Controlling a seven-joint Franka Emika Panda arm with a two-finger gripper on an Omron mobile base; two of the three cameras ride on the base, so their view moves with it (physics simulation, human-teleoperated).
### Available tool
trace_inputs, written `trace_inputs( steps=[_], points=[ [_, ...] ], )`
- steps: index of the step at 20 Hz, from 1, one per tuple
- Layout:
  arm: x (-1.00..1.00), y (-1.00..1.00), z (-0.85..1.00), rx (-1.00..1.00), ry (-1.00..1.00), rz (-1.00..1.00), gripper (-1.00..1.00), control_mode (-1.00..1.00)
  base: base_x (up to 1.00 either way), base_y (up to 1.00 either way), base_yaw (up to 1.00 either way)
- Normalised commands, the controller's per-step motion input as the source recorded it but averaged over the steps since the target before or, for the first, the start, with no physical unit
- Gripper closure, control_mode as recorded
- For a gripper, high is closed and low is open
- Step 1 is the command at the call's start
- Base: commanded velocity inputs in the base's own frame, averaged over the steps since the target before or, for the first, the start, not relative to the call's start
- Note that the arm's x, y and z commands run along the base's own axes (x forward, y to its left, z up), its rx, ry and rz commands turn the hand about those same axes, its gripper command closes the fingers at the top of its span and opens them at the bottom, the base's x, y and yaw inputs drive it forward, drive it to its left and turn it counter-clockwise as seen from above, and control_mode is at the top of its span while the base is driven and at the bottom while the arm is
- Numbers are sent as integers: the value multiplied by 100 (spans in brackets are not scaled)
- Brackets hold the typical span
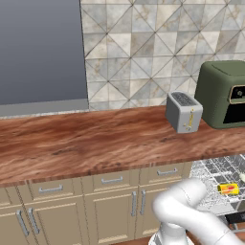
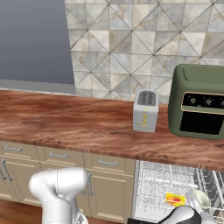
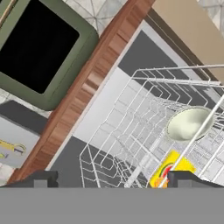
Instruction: Pick up the cup and bowl from the counter, place them in the dishwasher, and close the dishwasher door.
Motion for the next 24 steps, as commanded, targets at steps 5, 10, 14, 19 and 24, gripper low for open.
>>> trace_inputs(
  steps=[5,10,14,19,24],
  points=[
    [-57,40,19,0,-16,0,-100,-100,0,0,0],
    [-68,26,15,0,-18,0,-100,-100,0,0,0],
    [-66,11,4,0,-17,0,-100,-100,0,0,0],
    [-56,4,0,0,-13,0,-100,-100,0,0,0],
    [-49,1,-9,0,-11,2,-100,-100,0,0,0]
  ],
)
